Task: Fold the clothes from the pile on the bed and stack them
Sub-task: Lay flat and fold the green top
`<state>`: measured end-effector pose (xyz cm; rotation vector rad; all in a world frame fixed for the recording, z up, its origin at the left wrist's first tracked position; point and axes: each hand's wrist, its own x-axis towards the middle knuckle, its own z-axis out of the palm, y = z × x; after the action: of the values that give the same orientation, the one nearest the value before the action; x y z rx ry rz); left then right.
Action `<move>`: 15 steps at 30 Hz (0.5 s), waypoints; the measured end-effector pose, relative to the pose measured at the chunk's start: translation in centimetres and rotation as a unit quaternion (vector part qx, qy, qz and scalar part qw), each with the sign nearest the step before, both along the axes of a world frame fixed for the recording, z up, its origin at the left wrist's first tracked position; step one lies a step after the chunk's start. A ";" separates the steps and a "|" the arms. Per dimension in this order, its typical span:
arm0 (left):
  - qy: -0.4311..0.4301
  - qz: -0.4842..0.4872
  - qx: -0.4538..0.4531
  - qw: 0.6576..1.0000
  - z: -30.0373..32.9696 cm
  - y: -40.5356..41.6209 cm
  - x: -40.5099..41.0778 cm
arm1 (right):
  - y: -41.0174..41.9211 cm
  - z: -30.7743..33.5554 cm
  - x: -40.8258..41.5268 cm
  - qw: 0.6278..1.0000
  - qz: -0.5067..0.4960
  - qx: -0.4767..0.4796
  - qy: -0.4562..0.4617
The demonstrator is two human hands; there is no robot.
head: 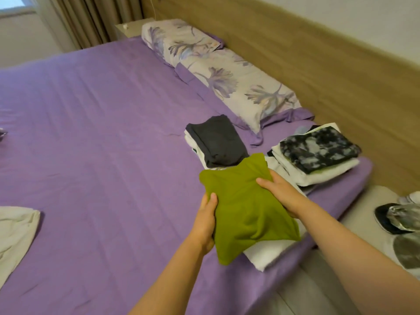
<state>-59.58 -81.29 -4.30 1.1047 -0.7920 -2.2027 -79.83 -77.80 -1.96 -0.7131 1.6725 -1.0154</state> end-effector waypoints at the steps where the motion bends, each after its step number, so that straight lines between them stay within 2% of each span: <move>1: 0.004 0.001 0.003 1.000 0.1 0.5 -1.2 | 0.4 0.1 -1.3 1.000 -0.004 -0.004 0.007; 3: -0.002 0.019 0.009 1.000 -0.3 1.5 -3.3 | 1.1 -0.5 -3.8 0.999 -0.025 -0.009 0.040; 5: -0.022 0.029 0.039 0.999 -1.5 3.1 -5.1 | 2.0 -1.9 -5.8 0.995 -0.034 0.041 0.081; 7: -0.066 0.001 0.086 0.994 -3.3 5.4 -6.1 | 3.2 -3.9 -7.0 0.985 0.012 0.117 0.123; 10: -0.166 -0.031 0.084 0.982 -6.0 8.0 -6.7 | 5.3 -7.5 -7.2 0.951 0.129 0.187 0.207; 12: -0.192 -0.024 0.076 0.978 -7.0 8.4 -6.9 | 6.1 -9.3 -7.0 0.932 0.156 0.193 0.262; 15: -0.190 -0.040 0.098 0.976 -7.2 8.1 -7.0 | 6.5 -10.6 -7.0 0.931 0.126 0.181 0.289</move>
<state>-66.61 -73.18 -11.46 1.6531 -0.7966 -2.1999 -86.85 -71.34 -12.54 -1.0049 2.1243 -0.2997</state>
